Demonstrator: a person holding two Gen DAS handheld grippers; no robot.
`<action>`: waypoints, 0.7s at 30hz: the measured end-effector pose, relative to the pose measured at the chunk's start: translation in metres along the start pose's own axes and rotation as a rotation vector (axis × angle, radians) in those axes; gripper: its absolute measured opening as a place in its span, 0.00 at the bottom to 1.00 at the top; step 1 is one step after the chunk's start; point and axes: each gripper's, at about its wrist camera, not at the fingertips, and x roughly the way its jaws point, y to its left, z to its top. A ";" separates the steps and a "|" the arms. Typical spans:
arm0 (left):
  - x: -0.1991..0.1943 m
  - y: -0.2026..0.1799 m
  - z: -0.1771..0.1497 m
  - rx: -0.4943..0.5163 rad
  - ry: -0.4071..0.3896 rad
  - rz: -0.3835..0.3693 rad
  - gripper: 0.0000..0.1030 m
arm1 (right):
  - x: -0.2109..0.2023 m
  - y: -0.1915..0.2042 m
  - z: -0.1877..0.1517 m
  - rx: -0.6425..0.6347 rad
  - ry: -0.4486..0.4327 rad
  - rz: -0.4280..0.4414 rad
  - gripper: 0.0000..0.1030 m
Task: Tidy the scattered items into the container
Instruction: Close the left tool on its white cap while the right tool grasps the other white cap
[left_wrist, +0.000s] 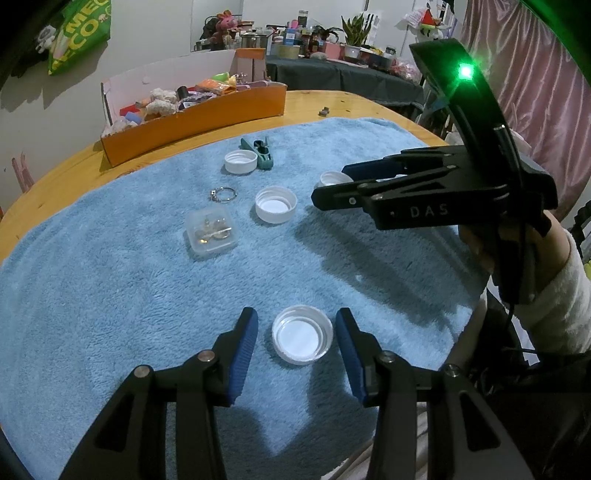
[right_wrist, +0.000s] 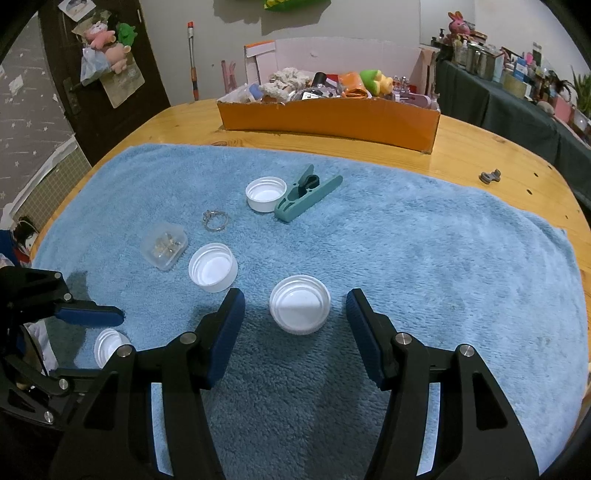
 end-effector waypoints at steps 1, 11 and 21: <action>0.000 0.000 0.000 0.000 -0.001 0.000 0.45 | 0.000 0.000 0.000 0.000 0.000 0.000 0.54; 0.000 0.000 -0.001 0.003 -0.001 0.001 0.45 | 0.001 0.000 0.000 -0.001 -0.001 -0.001 0.54; -0.001 0.003 0.000 -0.004 -0.005 0.007 0.39 | 0.001 0.000 0.000 -0.007 0.000 -0.005 0.54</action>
